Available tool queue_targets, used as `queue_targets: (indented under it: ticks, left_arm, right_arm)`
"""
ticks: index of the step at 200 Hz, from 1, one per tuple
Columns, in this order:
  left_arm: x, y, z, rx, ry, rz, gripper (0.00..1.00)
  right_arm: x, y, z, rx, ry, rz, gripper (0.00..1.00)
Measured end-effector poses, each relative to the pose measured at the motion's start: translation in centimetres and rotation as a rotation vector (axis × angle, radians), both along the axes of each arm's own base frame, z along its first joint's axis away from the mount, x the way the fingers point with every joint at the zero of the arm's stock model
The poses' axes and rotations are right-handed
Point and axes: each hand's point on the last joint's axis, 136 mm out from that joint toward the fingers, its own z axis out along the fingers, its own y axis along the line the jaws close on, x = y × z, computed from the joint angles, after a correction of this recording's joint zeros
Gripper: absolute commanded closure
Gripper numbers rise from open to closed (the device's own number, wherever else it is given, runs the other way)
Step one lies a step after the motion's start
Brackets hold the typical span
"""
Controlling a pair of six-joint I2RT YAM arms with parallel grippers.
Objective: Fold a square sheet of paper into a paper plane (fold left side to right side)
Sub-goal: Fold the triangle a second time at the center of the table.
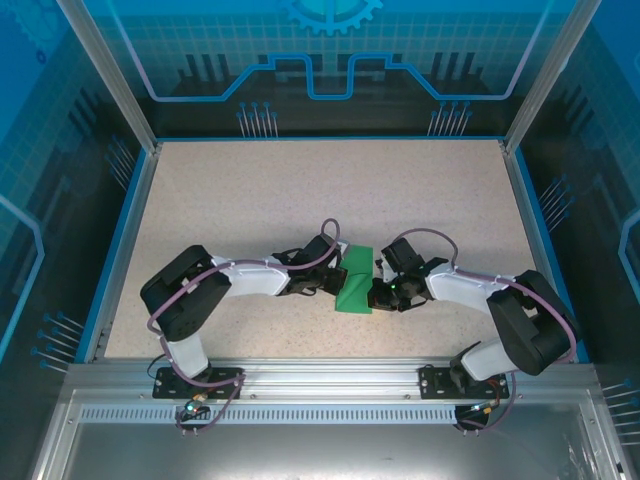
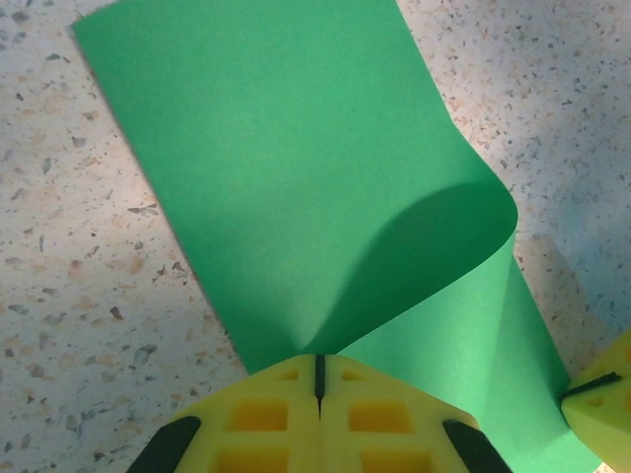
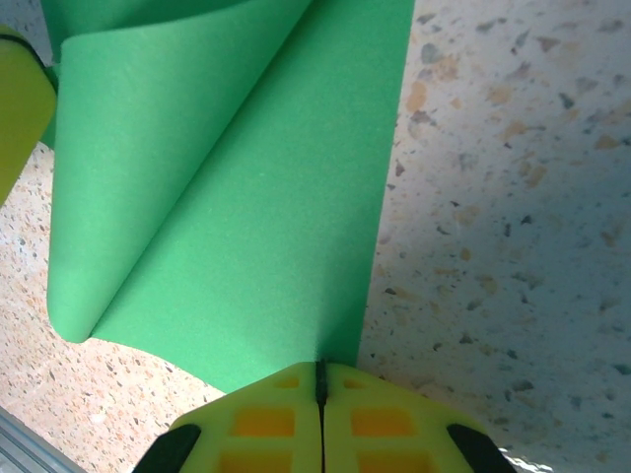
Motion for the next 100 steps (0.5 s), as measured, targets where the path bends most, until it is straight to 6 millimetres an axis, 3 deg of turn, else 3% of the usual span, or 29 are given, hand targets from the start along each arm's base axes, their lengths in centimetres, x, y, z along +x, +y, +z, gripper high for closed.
queue_targets:
  ticks: [100]
  left_arm:
    - [0.06,0.08,-0.83,0.019,0.012,0.003,1.0]
  right_arm:
    - [0.02,0.03,0.02,0.001,-0.003,0.004,0.93]
